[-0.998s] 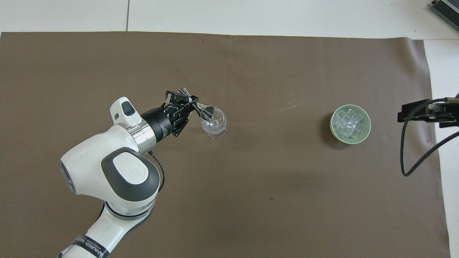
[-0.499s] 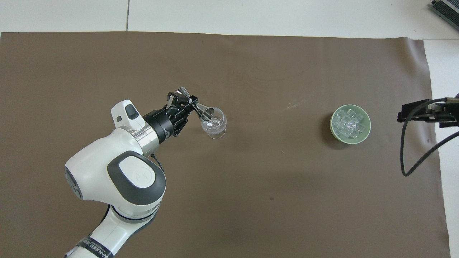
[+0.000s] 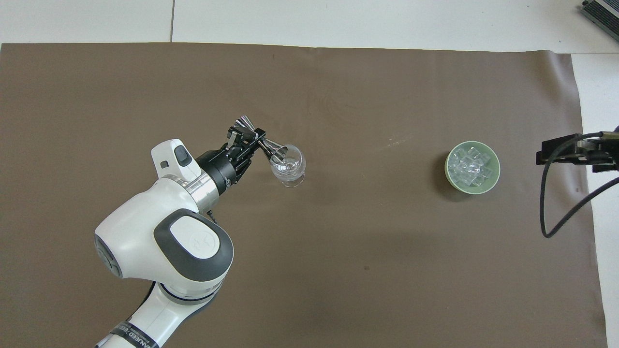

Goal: Pour wine and add ice with both arms
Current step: 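Tilt the silver cup with the left gripper to pour into the glass, then tilt the silver cup upright and draw it back from the glass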

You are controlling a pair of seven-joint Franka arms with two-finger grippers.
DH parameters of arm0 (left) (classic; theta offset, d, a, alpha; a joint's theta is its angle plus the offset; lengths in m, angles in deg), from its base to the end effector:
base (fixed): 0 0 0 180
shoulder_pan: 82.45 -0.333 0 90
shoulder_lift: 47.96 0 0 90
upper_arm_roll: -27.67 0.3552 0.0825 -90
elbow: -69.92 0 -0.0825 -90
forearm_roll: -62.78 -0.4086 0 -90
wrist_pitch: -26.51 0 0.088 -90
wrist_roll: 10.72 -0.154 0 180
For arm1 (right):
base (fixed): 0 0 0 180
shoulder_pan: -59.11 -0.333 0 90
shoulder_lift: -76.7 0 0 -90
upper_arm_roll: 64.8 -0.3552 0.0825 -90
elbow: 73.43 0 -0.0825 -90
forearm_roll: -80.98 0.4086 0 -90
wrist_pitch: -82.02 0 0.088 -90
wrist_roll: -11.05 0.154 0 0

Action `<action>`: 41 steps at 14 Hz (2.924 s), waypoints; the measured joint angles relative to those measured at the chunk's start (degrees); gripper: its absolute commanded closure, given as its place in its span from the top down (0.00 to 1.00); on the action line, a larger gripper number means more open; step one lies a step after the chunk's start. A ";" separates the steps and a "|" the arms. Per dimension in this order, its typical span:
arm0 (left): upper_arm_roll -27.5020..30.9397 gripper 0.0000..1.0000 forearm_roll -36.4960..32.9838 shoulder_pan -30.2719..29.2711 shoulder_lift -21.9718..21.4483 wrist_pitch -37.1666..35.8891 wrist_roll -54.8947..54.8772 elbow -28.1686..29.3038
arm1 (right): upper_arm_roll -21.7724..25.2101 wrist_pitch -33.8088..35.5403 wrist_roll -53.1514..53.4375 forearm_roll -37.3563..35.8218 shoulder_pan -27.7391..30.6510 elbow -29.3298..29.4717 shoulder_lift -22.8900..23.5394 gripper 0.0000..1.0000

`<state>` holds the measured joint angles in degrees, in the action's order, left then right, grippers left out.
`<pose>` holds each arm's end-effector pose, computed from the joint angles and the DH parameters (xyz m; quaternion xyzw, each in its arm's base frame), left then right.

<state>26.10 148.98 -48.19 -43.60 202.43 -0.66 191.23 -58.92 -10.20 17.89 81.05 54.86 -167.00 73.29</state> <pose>0.5494 -0.3019 0.4204 0.7771 0.4344 0.1547 0.4283 0.5634 -0.0175 0.6229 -0.9971 0.0738 -0.0176 0.0045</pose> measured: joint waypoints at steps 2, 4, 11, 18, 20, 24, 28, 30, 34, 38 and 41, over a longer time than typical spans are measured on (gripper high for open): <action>-0.03 0.00 -0.02 0.32 0.00 1.46 -1.87 -0.05 | 0.00 0.00 0.00 0.00 0.00 0.00 0.00 1.00; -0.02 0.00 -0.03 1.39 0.00 3.72 -4.54 -0.08 | 0.00 0.00 0.00 0.00 0.00 0.00 0.00 1.00; -0.10 0.00 -0.03 4.45 0.07 7.82 -8.08 -0.03 | 0.00 0.00 0.00 0.00 0.00 0.00 0.00 1.00; -0.16 0.00 -0.04 5.94 -0.09 11.02 -14.21 -0.14 | 0.00 0.00 0.00 0.00 0.00 0.00 0.00 1.00; -0.20 0.00 -0.05 6.69 -0.12 12.04 -14.39 -0.20 | 0.00 0.00 0.00 0.00 0.00 0.00 0.00 1.00; -0.29 0.00 -0.09 8.51 -0.23 15.03 -17.42 -0.33 | 0.00 0.00 0.00 0.00 0.00 0.00 0.00 1.00; -0.23 0.00 -0.09 8.56 -0.50 15.86 -19.25 -0.42 | 0.00 0.00 0.00 0.00 0.00 0.00 0.00 1.00; -0.23 0.00 -0.08 8.56 -0.51 15.93 -19.29 -0.75 | 0.00 0.00 0.00 0.00 0.00 0.00 0.00 1.00; -0.03 0.00 0.26 8.55 -0.53 15.94 -18.83 -1.89 | 0.00 0.00 0.00 0.00 0.00 0.00 0.00 1.00; 0.28 0.00 0.80 7.98 -0.53 14.03 -12.39 -2.68 | 0.00 0.00 0.00 0.00 0.00 0.00 0.00 1.00; 0.57 0.00 0.81 6.69 -0.53 11.69 -4.02 -3.22 | 0.00 0.00 0.00 0.00 0.00 0.00 0.00 1.00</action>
<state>26.67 149.79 -41.50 -44.13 214.12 -4.68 188.00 -58.92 -10.20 17.89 81.05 54.86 -167.00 73.28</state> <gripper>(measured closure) 0.797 0.000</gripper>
